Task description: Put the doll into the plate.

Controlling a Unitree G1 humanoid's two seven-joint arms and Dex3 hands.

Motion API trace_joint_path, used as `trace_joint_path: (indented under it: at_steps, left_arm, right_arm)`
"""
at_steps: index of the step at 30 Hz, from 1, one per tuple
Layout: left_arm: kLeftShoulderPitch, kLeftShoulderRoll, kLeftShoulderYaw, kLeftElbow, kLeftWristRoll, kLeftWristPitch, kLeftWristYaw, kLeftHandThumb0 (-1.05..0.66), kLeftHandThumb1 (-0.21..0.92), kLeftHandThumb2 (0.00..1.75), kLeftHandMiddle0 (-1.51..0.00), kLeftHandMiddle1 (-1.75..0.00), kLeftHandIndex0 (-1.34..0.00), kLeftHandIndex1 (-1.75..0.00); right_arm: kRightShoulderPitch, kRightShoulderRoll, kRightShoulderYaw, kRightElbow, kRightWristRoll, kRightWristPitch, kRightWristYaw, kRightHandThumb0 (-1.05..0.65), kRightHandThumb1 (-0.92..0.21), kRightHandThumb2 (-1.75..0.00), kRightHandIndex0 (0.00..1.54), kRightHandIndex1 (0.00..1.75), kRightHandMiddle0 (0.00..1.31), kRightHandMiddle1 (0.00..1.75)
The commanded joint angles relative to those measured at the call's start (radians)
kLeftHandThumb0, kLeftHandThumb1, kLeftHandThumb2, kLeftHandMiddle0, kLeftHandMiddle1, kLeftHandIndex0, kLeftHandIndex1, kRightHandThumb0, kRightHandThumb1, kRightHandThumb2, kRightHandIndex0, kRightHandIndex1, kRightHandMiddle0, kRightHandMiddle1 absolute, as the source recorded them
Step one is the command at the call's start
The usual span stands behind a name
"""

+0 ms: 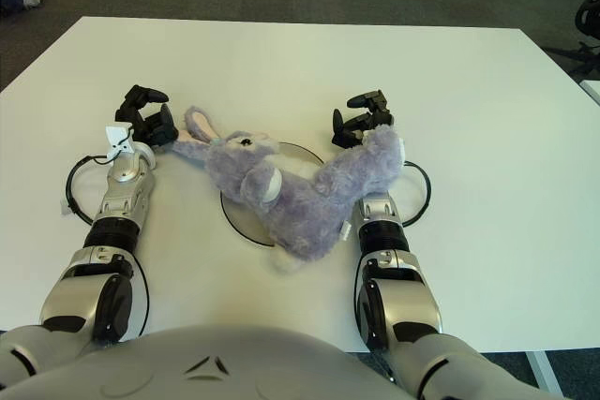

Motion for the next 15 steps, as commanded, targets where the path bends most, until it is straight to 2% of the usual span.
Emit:
trace_joint_path:
  at_steps: [1, 15]
  left_arm:
    - [0.047, -0.001, -0.019, 0.021, 0.028, 0.009, 0.013, -0.5, 0.27, 1.37, -1.29, -1.75, -0.65, -1.75]
    - [0.061, 0.024, -0.044, 0.059, 0.057, -0.045, 0.002, -0.49, 0.29, 1.35, -1.3, -1.75, -0.64, -1.75]
  right_arm:
    - [0.023, -0.008, -0.009, 0.008, 0.002, 0.023, -0.006, -0.01, -0.35, -1.2, 0.71, 1.57, 0.39, 1.65]
    - [0.027, -0.006, -0.006, -0.005, -0.004, 0.03, -0.012, -0.01, -0.35, -1.2, 0.71, 1.57, 0.4, 1.64]
